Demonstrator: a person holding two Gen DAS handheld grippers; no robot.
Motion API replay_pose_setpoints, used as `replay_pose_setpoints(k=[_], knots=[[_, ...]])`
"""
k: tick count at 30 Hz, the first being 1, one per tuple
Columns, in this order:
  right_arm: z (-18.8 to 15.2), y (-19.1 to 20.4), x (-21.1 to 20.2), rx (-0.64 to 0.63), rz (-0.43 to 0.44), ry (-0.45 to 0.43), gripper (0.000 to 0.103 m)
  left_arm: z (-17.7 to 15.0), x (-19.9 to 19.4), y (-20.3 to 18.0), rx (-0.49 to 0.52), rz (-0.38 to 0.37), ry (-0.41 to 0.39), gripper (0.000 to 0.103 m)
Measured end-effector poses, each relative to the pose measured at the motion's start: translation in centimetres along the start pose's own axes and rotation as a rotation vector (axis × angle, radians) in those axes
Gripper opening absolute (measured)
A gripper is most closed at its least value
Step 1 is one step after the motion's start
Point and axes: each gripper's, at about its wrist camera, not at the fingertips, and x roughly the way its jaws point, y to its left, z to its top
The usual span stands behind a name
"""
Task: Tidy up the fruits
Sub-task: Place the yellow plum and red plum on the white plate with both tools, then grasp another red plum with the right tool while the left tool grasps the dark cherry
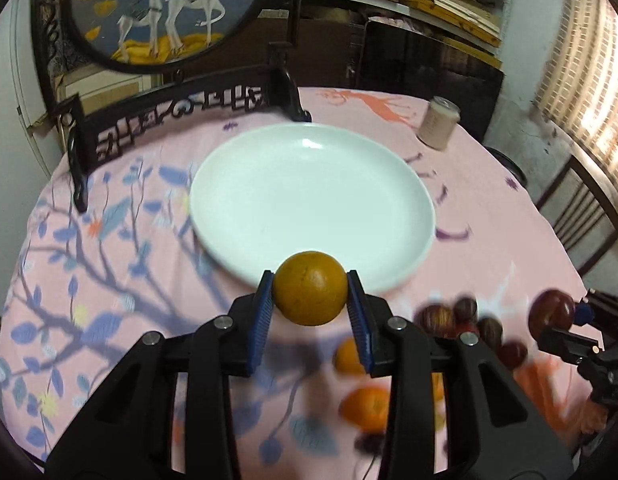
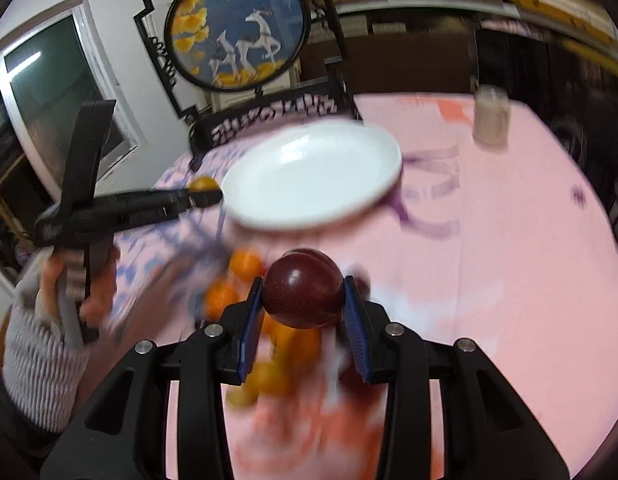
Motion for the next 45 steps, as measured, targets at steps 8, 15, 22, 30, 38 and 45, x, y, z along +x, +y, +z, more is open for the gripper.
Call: replay_pose_setpoints(k=[8,15,22,30,38,45], knots=[[6.1,-0.7,9.5,0.023,-0.045,0.037,0.039,2.5,5.3,0.7,-0.055,0.047,0.022,0.037],[5.9,-1.0,12.4,-0.034,-0.087,0.081,0.05,2.6,6.6,2.4,-0.077,0.042,0.022,0.052],[5.9,-1.2,6.1,-0.04,-0.078,-0.031,0.062,2.0,3.7,2.8,-0.082,0.073,-0.033,0.067],[-0.4,-2.8,0.2,0.014,-0.056,-0.074,0.062,-2.8,0.0,1.9,-0.037,0.075,-0.038,0.07],[-6.3,-3.1,-0.9,0.028,-0.046,0.006,0.062,-9.0,-2.3,1.4,-0.008,0.096,0.014,0.075],[-7.2,-2.6,0.7,0.012,-0.071,0.068,0.062,-10.8,-3.2,0.9,0.004,0.088,0.025,0.076]])
